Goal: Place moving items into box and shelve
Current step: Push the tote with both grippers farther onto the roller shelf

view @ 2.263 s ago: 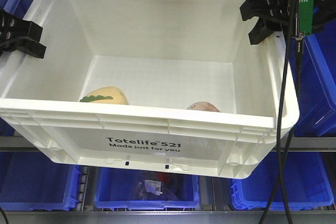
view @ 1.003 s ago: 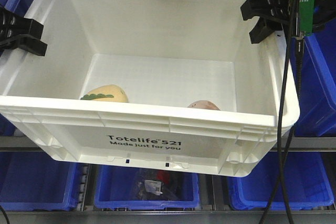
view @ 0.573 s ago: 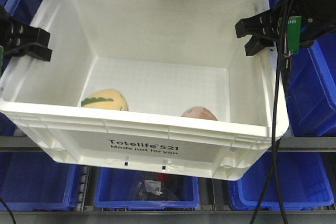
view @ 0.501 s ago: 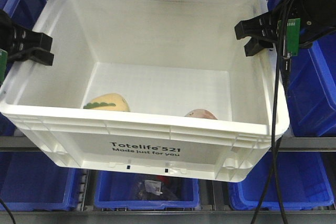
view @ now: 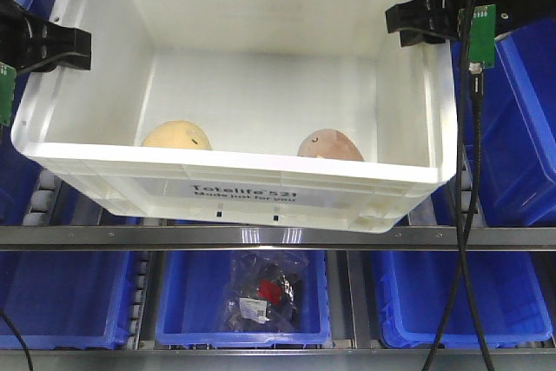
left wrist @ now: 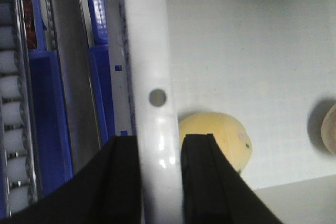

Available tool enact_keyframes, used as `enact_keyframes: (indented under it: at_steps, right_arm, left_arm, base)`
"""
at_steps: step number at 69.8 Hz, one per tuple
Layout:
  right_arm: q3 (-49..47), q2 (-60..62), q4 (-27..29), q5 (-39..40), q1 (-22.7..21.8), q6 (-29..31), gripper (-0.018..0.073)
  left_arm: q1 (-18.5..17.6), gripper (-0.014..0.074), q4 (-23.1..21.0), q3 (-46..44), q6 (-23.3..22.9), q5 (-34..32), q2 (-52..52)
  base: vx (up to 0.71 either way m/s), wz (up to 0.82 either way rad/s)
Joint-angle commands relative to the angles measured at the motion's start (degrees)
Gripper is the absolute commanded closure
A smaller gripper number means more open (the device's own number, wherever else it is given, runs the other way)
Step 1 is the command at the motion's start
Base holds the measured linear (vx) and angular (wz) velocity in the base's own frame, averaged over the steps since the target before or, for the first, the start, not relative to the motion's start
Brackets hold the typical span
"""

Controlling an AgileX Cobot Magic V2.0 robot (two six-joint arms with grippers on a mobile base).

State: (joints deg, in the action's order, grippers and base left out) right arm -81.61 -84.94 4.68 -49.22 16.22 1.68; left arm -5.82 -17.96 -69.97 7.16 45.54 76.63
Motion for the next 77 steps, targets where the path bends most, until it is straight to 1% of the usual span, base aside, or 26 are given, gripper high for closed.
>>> enact_keyframes:
  at_steps: [1,19,29,42,61,77]
  right_arm:
    - [-2.3,3.4,1.6,9.6,0.1,3.9,0.0571]
    - [-2.3,2.0,1.5,11.2,0.1,4.4,0.0571]
    - [-2.3,0.5,0.1,11.9,0.1,4.4,0.0571]
    - [-2.3,-0.7,0.1,13.2,0.1,4.7,0.0571]
    - [-2.3,-3.0,-1.6,16.8,0.1,4.9,0.0571]
    - [-2.3,-4.9,-2.1,17.7,0.1,4.9,0.057]
  left_arm:
    - [-0.4,0.0613,-3.7,-2.4,0.1,-10.0,-2.2]
    - [-0.4,0.0613,-3.7,-2.4,0.1,-11.3,-1.7]
    - [-0.4,0.0613,-3.7,-2.4,0.2,-11.6,0.7]
    - [-0.4,0.0613,-3.4,-2.4,0.2,-13.3,2.9]
    - [-0.4,0.0613,-3.8,-2.4,0.2,-13.3,5.1]
    - [-0.4,0.0613,-3.8,-2.4,0.2,-12.9,6.6]
  base:
    - [0.0,0.0]
    - [0.0,0.0]
    - [0.0,0.0]
    - [0.0,0.0]
    - [0.0,0.0]
    - [0.0,0.0]
